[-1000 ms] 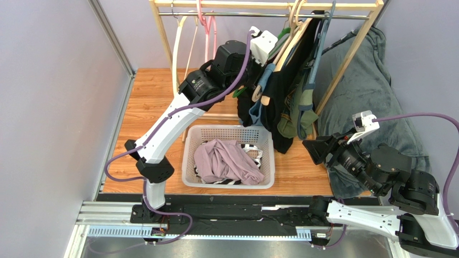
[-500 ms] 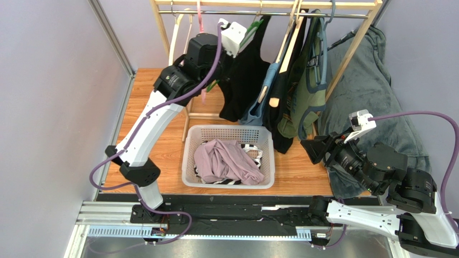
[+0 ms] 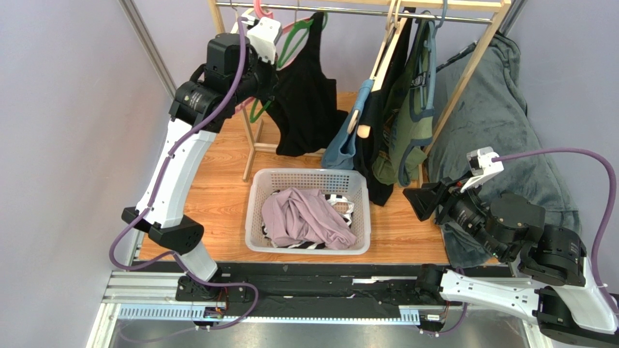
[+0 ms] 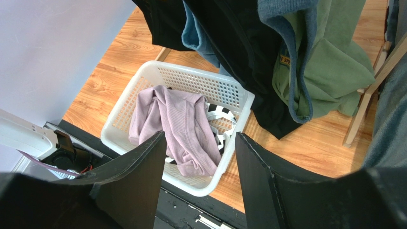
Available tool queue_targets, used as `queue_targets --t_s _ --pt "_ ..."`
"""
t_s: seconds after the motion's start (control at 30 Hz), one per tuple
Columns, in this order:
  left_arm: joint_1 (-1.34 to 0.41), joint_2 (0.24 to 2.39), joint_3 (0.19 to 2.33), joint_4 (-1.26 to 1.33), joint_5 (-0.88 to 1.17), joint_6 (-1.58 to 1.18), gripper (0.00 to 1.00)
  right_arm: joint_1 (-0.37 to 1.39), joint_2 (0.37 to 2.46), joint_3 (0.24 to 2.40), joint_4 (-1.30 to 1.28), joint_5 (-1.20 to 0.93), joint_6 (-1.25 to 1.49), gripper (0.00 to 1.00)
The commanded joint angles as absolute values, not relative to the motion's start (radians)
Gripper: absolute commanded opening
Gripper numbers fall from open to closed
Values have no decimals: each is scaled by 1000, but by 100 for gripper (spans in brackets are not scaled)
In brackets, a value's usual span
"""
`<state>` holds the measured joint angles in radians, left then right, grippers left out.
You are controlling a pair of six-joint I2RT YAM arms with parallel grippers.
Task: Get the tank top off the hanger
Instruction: Pick up the hanger from the clothesline.
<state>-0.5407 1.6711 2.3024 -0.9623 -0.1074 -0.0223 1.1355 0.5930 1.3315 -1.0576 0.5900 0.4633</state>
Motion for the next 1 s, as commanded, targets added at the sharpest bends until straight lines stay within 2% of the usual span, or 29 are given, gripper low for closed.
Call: queue_targets --t_s 0.0,0.2,0.5,0.73,0.97 --pt "-502 1686 2321 -922 -63 -77 0 1134 626 1351 -1031 592 468 59" --pt "-492 1700 2341 -933 -6 -77 0 1131 635 1344 -1022 588 466 59" --pt "-528 1586 2315 -969 196 -38 0 1132 644 1339 -1020 594 459 60" --pt "-545 1569 2396 -965 158 -8 0 1131 644 1316 -1012 575 477 60" --pt "-545 1657 2477 -966 109 28 0 1131 632 1316 -1019 566 498 60"
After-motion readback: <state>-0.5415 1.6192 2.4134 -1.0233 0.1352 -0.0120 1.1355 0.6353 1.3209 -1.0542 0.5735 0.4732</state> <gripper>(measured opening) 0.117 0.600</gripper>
